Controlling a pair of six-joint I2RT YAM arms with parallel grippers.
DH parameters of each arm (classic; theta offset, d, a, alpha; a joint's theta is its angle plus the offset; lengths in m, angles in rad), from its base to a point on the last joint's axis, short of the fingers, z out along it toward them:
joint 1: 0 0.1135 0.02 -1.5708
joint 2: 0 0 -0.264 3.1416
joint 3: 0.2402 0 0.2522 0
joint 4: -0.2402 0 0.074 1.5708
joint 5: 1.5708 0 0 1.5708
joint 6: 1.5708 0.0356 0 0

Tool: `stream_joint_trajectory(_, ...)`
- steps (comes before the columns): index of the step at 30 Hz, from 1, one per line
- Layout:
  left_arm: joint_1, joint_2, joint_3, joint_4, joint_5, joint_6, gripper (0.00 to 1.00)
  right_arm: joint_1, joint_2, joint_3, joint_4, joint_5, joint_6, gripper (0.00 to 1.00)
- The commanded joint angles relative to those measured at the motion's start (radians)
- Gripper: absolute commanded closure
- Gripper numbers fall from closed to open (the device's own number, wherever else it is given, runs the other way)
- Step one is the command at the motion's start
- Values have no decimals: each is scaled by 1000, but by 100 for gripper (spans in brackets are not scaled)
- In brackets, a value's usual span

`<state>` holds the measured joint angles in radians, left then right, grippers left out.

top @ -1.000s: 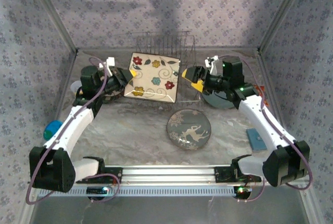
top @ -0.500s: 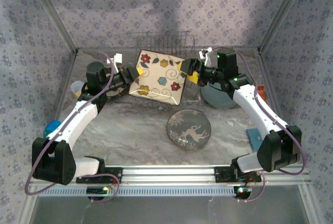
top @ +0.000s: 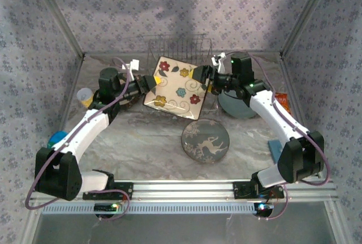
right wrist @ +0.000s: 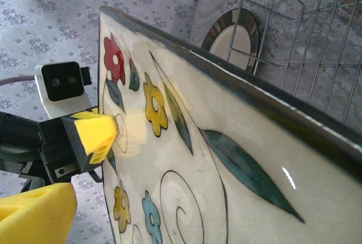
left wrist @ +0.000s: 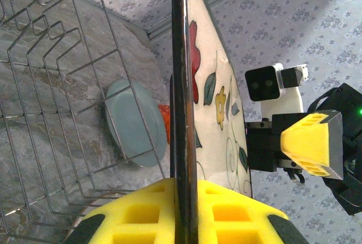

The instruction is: Load the plates into the dish rack

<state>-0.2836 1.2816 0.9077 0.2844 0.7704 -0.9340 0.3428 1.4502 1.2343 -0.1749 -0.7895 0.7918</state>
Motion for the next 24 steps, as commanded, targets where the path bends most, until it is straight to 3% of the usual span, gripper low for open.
stream_joint_trajectory(1,-4,-8,102,154,28,-19,100,5,18,23,3,-7,-21,1)
stream_joint_trajectory(9,-5,-20,115,101,5,12,100,-9,6,18,10,-41,-33,1)
stream_joint_trajectory(24,-4,-5,116,149,-54,-13,100,6,-17,-75,90,-40,21,3)
